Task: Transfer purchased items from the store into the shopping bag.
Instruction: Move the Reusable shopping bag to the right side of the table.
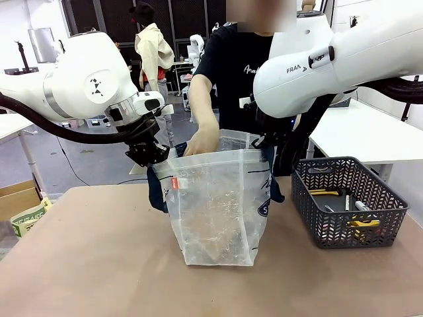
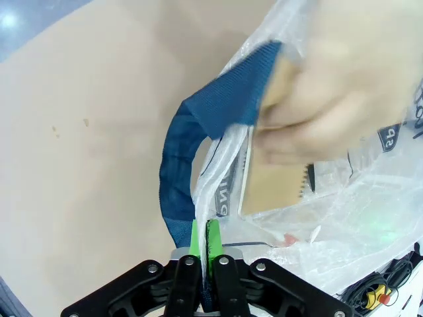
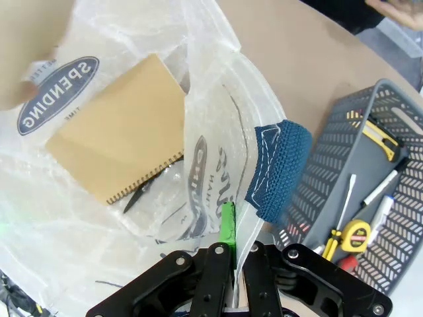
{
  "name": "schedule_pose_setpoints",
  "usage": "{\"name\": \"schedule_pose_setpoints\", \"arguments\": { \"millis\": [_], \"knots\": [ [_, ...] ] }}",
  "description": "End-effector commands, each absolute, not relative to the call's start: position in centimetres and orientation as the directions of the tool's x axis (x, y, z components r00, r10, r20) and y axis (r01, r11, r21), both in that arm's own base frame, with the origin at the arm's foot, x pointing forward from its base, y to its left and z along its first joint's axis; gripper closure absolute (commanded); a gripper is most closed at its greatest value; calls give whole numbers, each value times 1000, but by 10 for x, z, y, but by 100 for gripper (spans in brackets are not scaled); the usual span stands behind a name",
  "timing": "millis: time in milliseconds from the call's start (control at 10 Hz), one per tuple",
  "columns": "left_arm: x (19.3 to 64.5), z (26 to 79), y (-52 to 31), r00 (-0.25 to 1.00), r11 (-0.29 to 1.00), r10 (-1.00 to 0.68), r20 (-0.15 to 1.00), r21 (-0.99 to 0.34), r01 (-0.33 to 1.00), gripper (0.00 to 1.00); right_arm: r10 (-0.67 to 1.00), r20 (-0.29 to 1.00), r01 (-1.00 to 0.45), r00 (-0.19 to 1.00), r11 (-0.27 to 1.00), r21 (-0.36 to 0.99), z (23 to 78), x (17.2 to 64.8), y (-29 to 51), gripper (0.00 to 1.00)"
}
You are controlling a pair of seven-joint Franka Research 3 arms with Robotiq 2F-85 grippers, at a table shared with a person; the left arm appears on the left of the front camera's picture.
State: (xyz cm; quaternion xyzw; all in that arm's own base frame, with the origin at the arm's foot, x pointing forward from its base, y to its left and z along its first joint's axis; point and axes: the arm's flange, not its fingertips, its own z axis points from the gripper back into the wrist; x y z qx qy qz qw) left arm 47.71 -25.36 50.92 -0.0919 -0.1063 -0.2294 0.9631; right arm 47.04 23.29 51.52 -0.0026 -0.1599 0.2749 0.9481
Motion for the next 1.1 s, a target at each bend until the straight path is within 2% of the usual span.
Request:
{"name": "schedule_pose_setpoints", "arguments": {
  "millis": [0,1000],
  "knots": [
    [477,509,-252,873,879,-421,246,-127,460,100,520,300,-518,800,850,-93,515,471,231,100],
    [477,509,-252,873,879,-421,246,-127,460,100,520,300,-518,800,850,-93,515,471,231,100]
  ]
}}
